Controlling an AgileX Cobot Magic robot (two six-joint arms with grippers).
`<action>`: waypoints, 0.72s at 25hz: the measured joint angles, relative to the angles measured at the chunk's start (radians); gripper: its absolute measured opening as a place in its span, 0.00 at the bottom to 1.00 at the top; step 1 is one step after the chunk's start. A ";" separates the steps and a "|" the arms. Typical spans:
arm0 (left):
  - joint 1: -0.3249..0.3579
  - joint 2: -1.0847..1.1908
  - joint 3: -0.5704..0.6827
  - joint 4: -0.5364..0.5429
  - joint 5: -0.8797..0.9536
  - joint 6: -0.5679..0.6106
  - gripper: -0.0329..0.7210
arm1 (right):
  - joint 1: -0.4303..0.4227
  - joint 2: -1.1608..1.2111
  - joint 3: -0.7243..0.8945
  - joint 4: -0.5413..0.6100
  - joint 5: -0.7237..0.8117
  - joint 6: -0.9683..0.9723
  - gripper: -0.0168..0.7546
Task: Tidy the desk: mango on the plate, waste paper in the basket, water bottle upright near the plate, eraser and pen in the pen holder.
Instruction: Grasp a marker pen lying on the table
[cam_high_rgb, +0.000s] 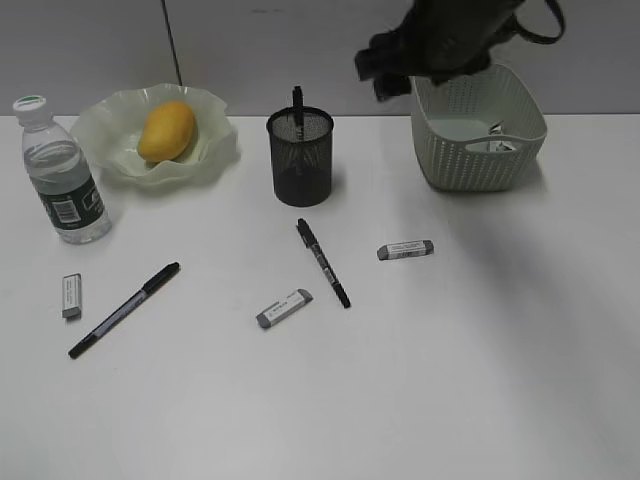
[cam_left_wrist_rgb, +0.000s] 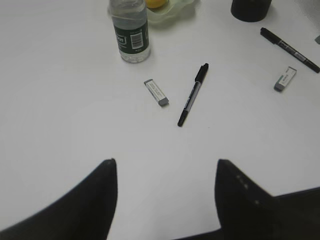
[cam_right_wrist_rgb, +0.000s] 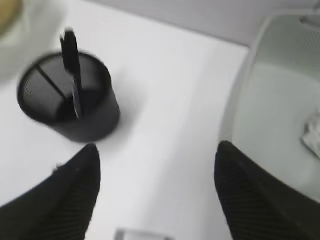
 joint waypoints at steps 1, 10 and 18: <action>0.000 0.000 0.000 0.000 0.000 0.000 0.66 | 0.000 -0.021 0.000 0.001 0.095 -0.035 0.75; 0.000 0.000 0.000 0.000 0.000 0.000 0.66 | 0.000 -0.143 0.007 0.063 0.569 -0.240 0.68; 0.000 0.000 0.000 0.000 0.000 0.000 0.66 | 0.000 -0.414 0.267 0.128 0.568 -0.252 0.68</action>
